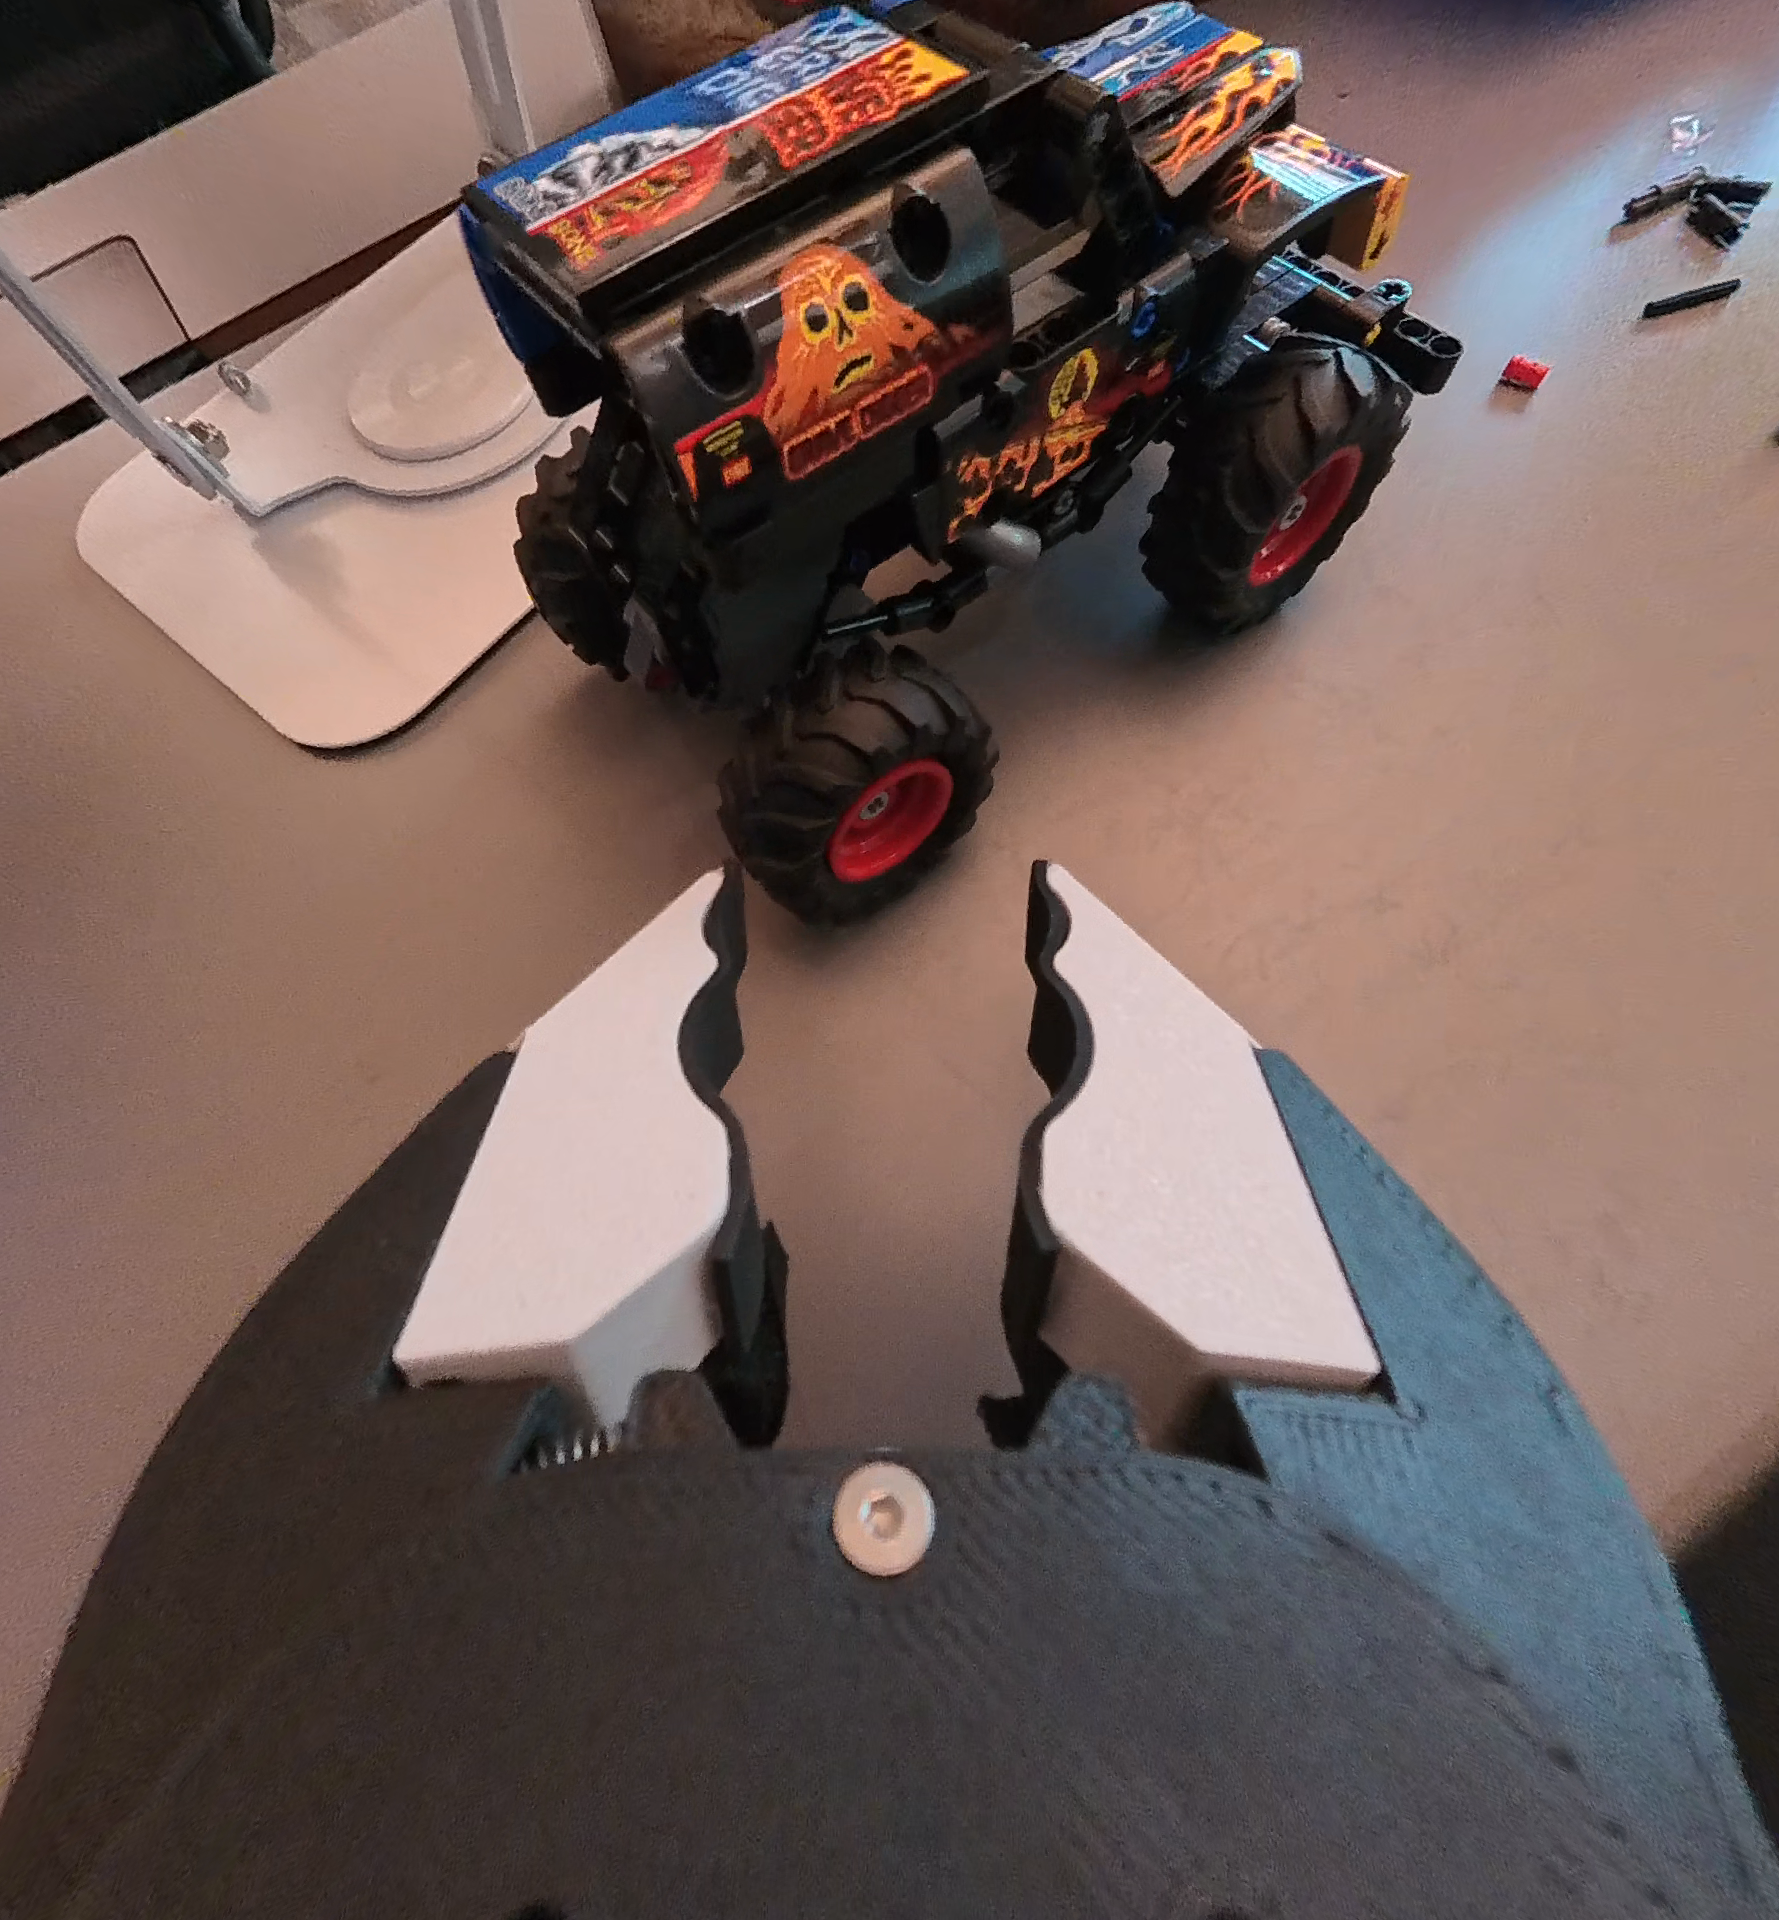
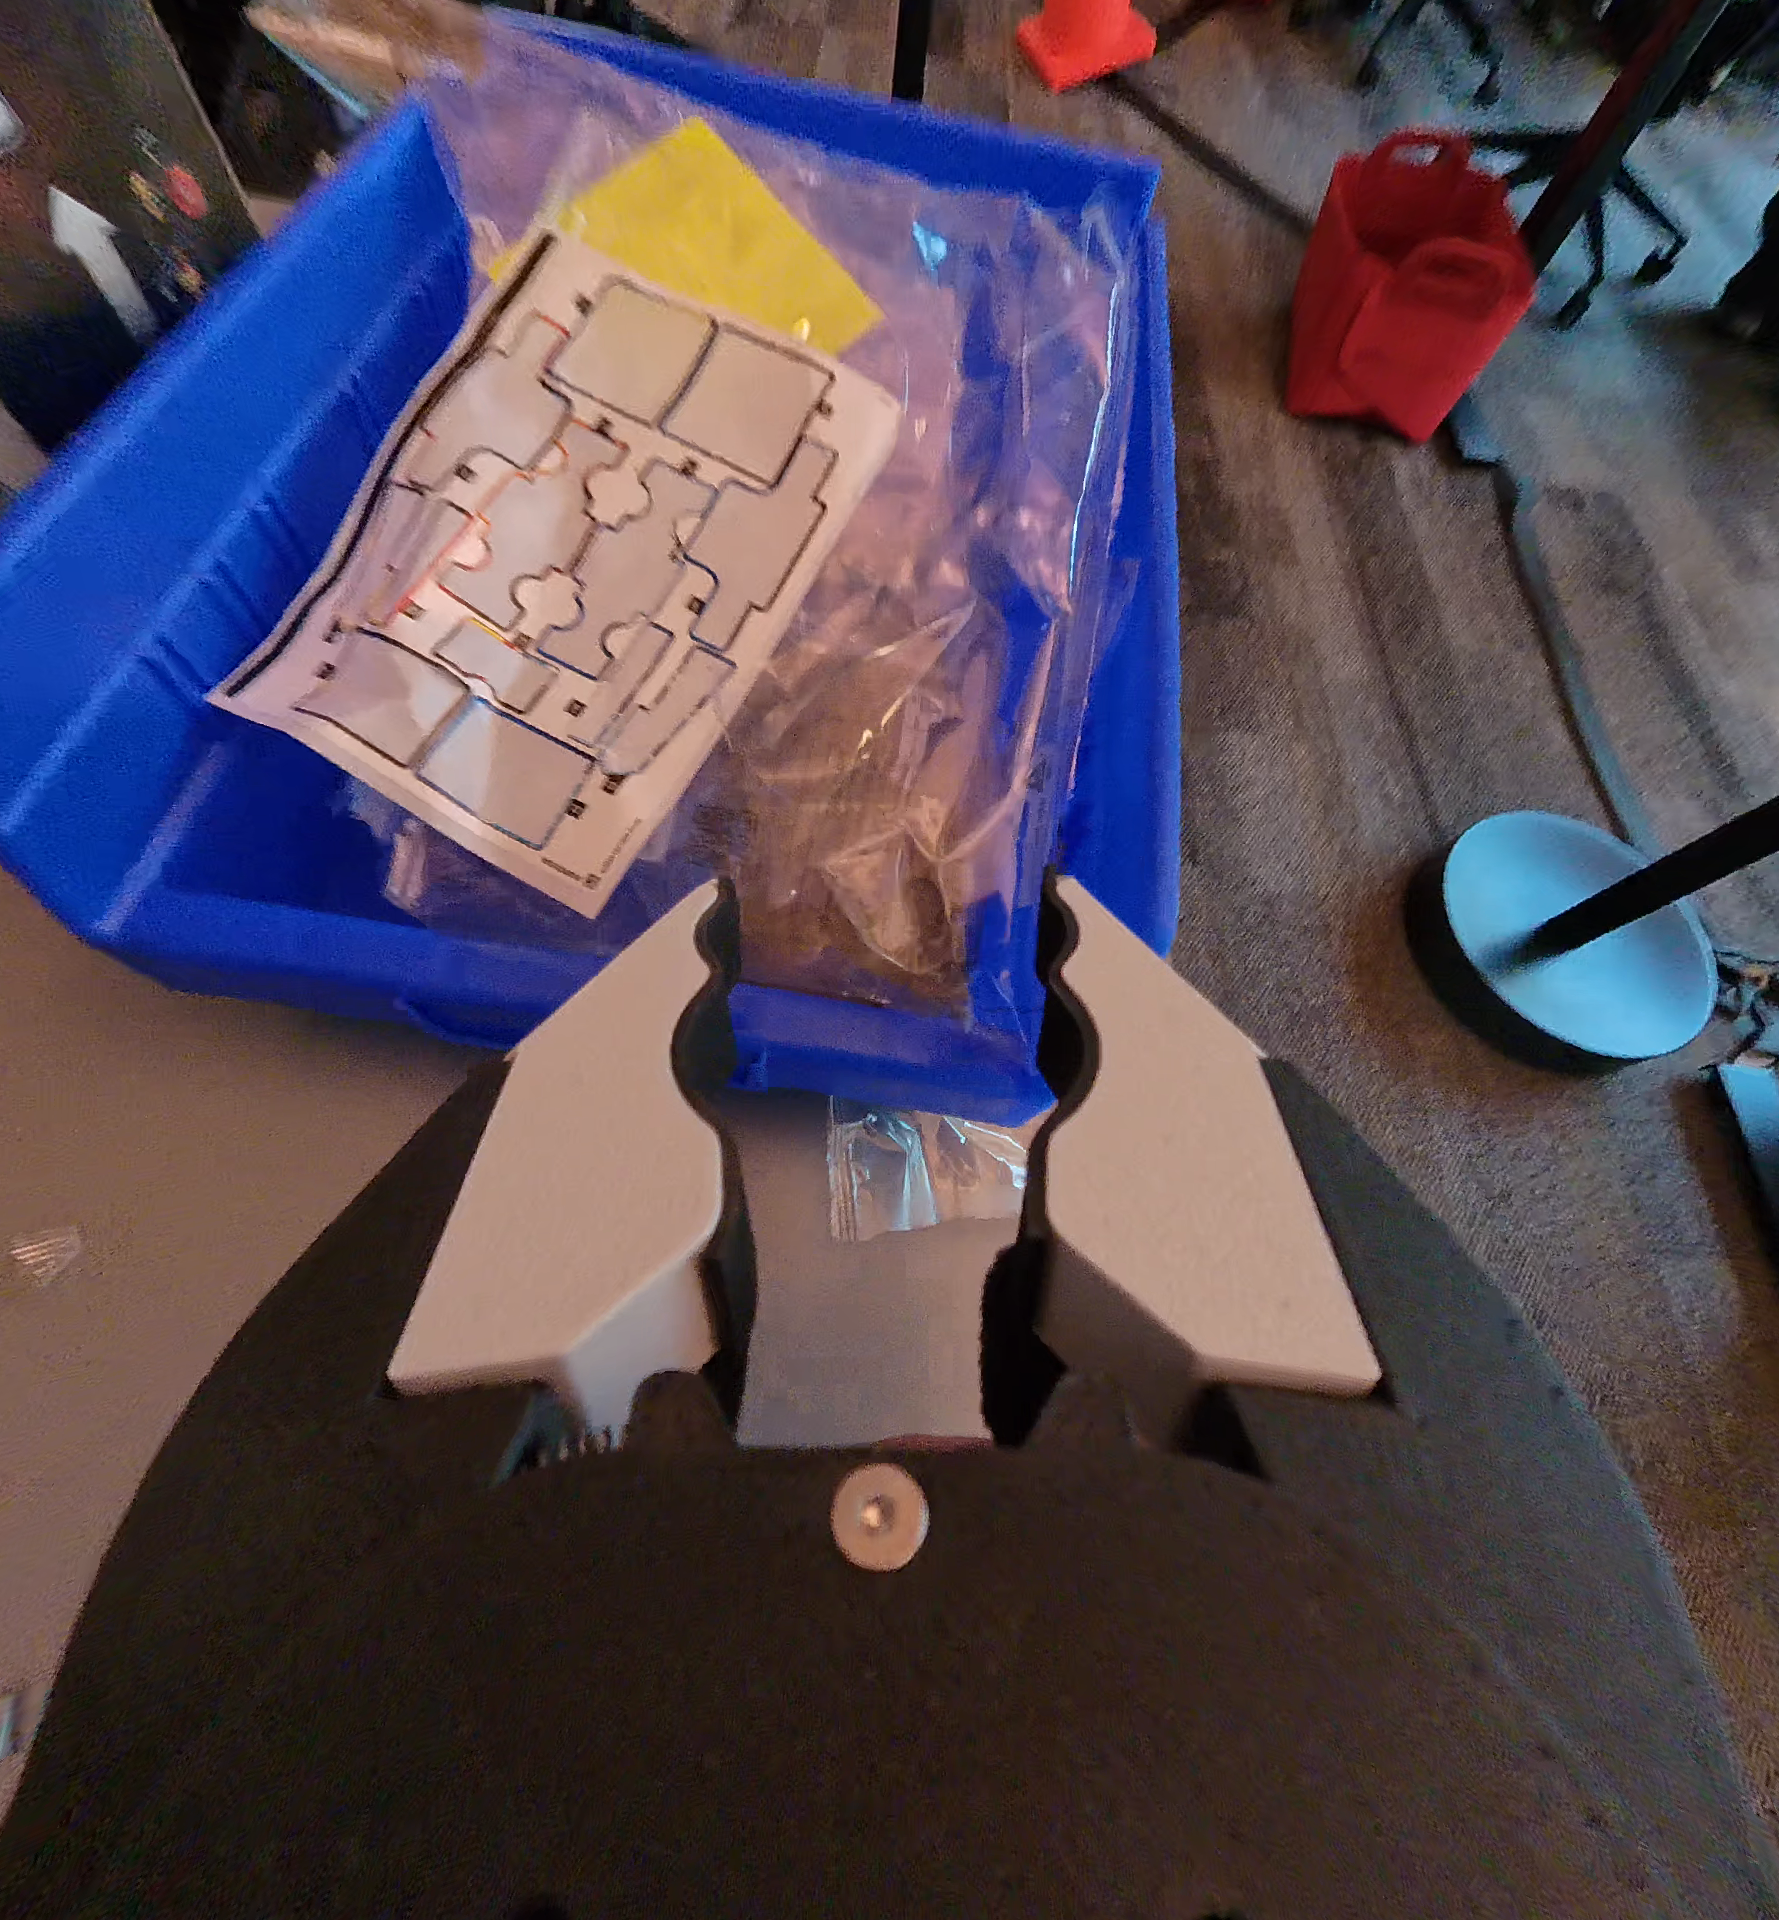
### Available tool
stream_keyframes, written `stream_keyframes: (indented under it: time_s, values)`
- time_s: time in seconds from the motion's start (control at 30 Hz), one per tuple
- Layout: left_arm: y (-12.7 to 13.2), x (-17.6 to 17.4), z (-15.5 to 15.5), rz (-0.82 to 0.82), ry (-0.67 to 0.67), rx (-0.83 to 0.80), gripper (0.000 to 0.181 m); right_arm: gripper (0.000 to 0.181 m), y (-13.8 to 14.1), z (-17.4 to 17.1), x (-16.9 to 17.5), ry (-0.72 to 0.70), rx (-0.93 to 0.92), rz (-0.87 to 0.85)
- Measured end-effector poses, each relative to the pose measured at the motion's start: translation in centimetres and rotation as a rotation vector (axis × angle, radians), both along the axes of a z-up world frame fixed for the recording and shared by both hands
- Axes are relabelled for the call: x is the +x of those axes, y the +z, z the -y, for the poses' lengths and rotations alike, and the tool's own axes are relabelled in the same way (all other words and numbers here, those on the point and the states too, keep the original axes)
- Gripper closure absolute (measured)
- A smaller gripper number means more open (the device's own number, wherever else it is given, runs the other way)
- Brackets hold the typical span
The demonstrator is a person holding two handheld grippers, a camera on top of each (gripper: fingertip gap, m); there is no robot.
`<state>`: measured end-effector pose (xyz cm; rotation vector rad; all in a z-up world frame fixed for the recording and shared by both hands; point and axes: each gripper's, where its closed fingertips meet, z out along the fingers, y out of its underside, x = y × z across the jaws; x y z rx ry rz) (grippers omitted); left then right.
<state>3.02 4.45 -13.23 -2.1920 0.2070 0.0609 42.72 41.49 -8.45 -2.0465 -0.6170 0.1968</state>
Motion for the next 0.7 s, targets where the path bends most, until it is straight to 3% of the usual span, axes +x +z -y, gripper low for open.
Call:
stream_keyframes:
  time_s: [0.13,0.3,0.4,0.7]
  values:
    - [-0.3,0.0,-0.1,0.014,-0.004,-0.014,0.129,0.137,-1.5,-1.1,-0.5,0.017,-0.032,0.024]
    - [-0.6,0.1,-0.2,0.016,-0.006,-0.025,0.129,0.181,-1.8,-1.7,-1.9,0.072,-0.036,0.016]
    - [-0.7,0.1,-0.2,0.025,-0.008,-0.029,0.129,0.181,-1.4,-2.0,-2.1,0.085,-0.023,0.033]
    - [-0.9,0.2,-0.2,0.035,-0.010,-0.038,0.129,0.181,3.4,-1.7,-2.3,0.116,0.107,-0.025]
